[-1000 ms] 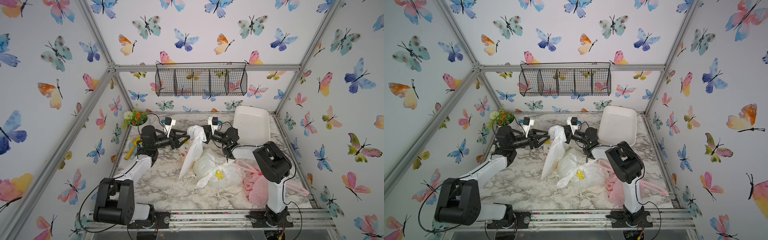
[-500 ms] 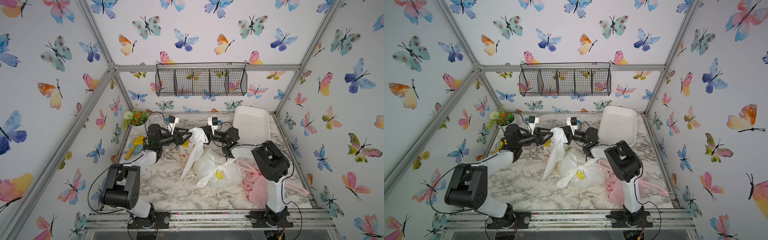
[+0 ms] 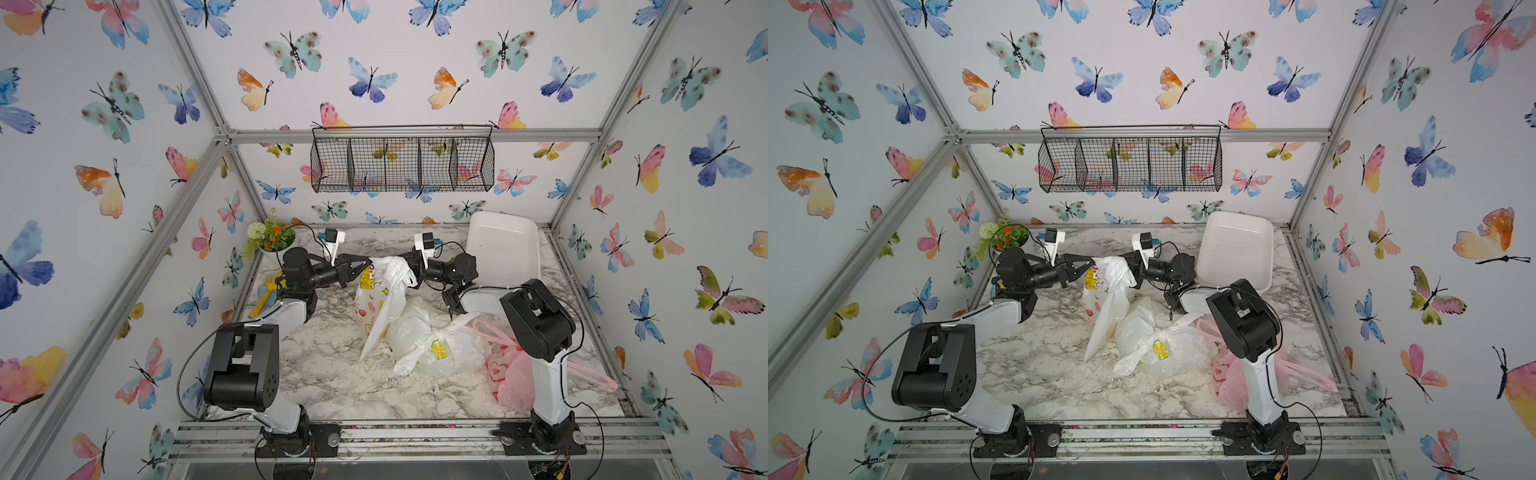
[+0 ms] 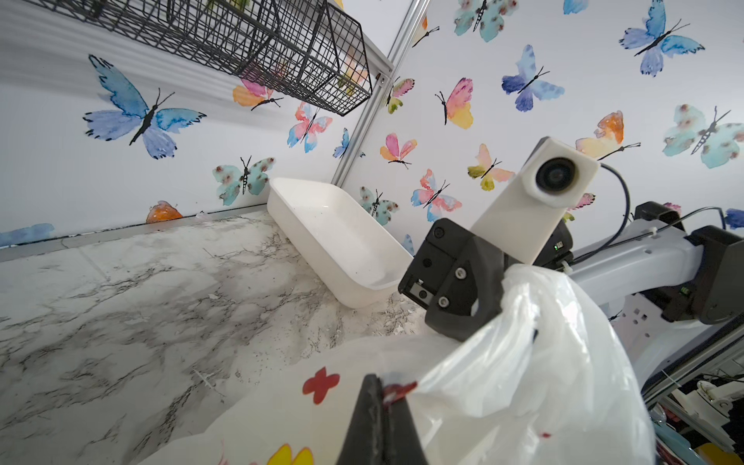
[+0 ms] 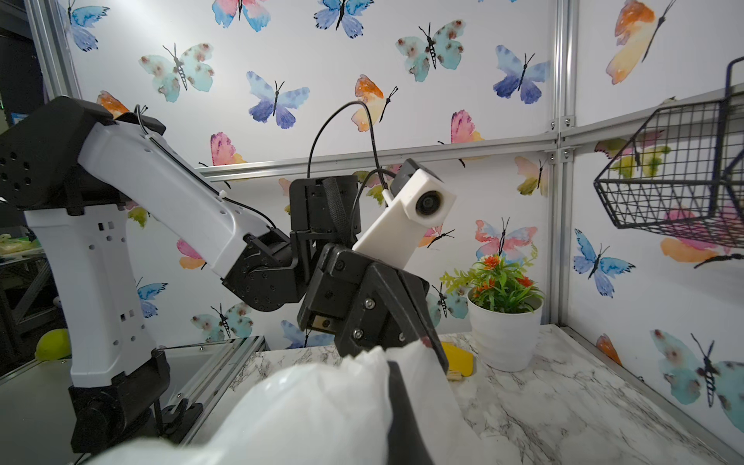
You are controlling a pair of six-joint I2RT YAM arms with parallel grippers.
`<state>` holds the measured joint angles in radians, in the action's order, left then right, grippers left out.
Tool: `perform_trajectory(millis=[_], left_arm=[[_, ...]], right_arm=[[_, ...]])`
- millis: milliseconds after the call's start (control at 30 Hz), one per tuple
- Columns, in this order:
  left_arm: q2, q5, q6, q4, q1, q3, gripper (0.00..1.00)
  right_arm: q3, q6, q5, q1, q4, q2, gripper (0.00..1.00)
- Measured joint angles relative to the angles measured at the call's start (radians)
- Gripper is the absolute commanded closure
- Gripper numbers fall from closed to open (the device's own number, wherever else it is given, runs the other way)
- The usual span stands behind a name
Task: Place the pears into plastic bags & tie knots
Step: Tie the plastic bag at the center of the board.
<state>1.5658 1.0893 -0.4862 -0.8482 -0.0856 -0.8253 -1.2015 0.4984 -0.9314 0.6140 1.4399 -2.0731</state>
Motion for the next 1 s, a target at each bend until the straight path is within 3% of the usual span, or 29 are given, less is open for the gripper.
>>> perform_trajectory(millis=[300, 567, 700, 800, 1000], left_arm=[[0.047, 0.013, -0.085, -0.035, -0.01, -0.053, 1.0], [0.145, -0.05, -0.13, -0.082, -0.106, -0.064, 1.0], [0.145, -0.072, -0.167, -0.132, -0.11, -0.029, 1.0], [0.145, -0.075, -0.192, -0.165, -0.111, -0.021, 0.99], [0.14, -0.076, -0.254, -0.252, -0.121, 0.044, 0.62]], right_arm=[[-0.002, -0.051, -0.068, -0.003, -0.051, 0.0, 0.93], [-0.049, 0.097, -0.07, -0.011, 0.066, -0.043, 0.87], [-0.051, 0.094, -0.05, -0.01, 0.042, -0.049, 0.74], [-0.051, 0.091, -0.027, -0.009, 0.034, -0.049, 0.73], [-0.051, 0.083, 0.015, -0.008, -0.008, -0.049, 0.85]])
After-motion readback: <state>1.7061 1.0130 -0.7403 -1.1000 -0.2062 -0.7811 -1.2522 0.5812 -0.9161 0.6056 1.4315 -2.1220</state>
